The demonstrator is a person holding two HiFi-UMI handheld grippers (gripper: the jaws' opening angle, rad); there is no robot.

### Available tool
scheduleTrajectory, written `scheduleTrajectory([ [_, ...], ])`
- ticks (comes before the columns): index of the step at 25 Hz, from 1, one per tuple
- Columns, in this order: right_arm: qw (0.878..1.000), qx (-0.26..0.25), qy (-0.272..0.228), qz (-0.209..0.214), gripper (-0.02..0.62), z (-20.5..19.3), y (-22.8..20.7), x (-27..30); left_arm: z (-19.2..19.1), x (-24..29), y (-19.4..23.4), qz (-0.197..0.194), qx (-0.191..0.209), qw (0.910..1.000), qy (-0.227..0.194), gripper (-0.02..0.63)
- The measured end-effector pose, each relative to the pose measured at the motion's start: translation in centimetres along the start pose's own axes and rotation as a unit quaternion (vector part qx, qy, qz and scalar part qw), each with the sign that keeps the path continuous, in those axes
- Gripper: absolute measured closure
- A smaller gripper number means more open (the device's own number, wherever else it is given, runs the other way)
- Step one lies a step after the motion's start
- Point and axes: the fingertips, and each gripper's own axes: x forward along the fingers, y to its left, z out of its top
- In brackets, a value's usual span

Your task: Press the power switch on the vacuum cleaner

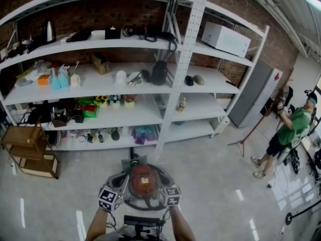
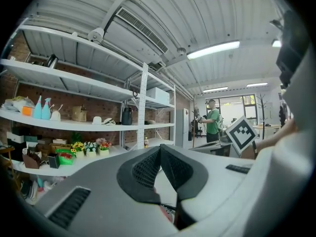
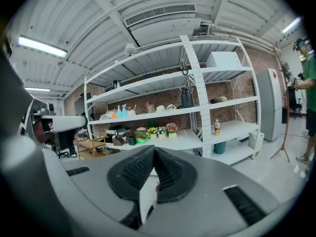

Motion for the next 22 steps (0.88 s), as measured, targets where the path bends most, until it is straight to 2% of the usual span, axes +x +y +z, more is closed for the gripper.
scheduleTrajectory([
  [11, 1.000, -0.007, -0.026, -0.008, 0.583, 3.9, 0.6, -2.4, 1.3, 0.7, -0.1, -0.006, 0.009, 0.9999, -0.012, 0.600],
  [22, 0.998, -0.023, -0.047, -0.037, 0.583, 5.5, -0.1, -5.9, 1.9, 0.8, -0.4, -0.009, 0.011, 0.9998, -0.014, 0.600],
])
